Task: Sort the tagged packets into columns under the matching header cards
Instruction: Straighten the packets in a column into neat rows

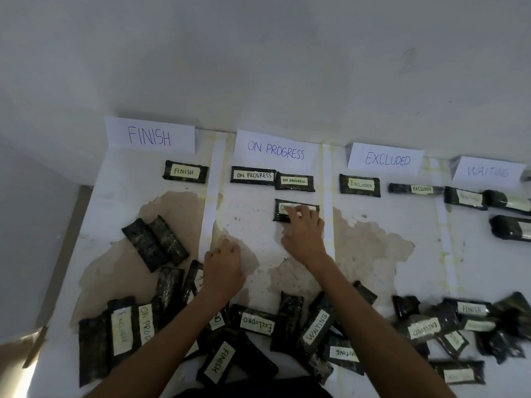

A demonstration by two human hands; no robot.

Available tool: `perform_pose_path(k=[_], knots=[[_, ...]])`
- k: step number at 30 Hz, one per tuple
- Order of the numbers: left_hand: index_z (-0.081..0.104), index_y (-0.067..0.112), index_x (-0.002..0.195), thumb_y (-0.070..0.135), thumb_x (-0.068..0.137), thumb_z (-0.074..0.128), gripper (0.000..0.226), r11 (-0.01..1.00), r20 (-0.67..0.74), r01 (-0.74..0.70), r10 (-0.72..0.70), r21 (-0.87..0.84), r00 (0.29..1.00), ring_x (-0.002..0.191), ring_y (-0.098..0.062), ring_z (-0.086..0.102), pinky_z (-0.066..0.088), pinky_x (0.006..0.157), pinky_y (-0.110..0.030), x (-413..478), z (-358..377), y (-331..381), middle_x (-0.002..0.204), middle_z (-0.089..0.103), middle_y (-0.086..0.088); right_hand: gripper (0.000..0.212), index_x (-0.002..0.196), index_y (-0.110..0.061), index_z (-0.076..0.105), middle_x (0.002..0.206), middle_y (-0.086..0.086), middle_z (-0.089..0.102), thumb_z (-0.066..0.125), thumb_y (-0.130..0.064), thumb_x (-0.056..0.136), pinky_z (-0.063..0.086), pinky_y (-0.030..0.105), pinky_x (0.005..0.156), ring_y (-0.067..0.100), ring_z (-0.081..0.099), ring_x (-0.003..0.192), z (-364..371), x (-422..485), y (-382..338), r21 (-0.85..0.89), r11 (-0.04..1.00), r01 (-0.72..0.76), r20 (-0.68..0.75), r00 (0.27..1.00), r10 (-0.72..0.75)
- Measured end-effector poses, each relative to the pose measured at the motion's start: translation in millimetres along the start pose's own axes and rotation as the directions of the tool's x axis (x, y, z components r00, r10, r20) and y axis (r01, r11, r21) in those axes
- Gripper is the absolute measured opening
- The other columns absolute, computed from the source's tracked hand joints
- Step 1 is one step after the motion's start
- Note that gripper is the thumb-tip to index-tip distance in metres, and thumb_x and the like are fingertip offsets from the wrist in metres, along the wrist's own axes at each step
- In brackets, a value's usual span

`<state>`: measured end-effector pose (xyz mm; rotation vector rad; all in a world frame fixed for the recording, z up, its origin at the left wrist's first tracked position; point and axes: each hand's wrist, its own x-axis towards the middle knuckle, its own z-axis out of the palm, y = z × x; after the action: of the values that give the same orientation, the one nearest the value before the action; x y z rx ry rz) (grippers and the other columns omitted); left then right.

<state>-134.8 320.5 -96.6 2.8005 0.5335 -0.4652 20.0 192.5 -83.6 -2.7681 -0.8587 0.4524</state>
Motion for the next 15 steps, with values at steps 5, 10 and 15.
perform_pose_path(k=[5, 10, 15], knots=[[0.054, 0.018, 0.094, -0.001, 0.078, 0.057, 0.024, 0.705, 0.108, 0.176, -0.141, -0.687, 0.984, 0.092, -0.020, 0.055, 0.041, 0.069, -0.022, 6.8, -19.7, -12.1, 0.103, 0.052, -0.004, 0.045, 0.125, -0.020, 0.053, 0.126, 0.006, 0.052, 0.066, -0.021, 0.082, 0.042, 0.033, 0.095, 0.019, 0.048, 0.111, 4.5, -45.8, -22.7, 0.525, 0.843, -0.114, 0.231, 0.973, -0.012], [0.059, 0.013, 0.101, -0.009, 0.083, 0.055, 0.029, 0.286, 0.162, 0.235, -0.256, -0.929, 0.953, 0.094, -0.018, 0.058, 0.046, 0.068, -0.019, -2.0, -39.3, -27.9, 0.103, 0.061, -0.005, 0.041, 0.118, -0.026, 0.057, 0.107, -0.006, 0.062, 0.072, -0.024, 0.080, 0.053, 0.019, 0.075, 0.008, 0.060, 0.094, 6.9, -74.4, -44.8, 0.714, 0.669, -0.206, 0.342, 0.937, -0.077], [0.059, 0.023, 0.091, -0.010, 0.085, 0.052, 0.034, 0.168, 0.203, 0.257, -0.285, -0.952, 0.937, 0.100, -0.024, 0.059, 0.050, 0.072, -0.027, -9.2, -34.2, -33.6, 0.108, 0.062, -0.009, 0.049, 0.121, -0.017, 0.057, 0.116, 0.002, 0.060, 0.074, -0.016, 0.076, 0.048, 0.018, 0.085, 0.012, 0.056, 0.103, 11.3, -81.5, -52.4, 0.601, 0.798, -0.037, 0.242, 0.960, -0.138]])
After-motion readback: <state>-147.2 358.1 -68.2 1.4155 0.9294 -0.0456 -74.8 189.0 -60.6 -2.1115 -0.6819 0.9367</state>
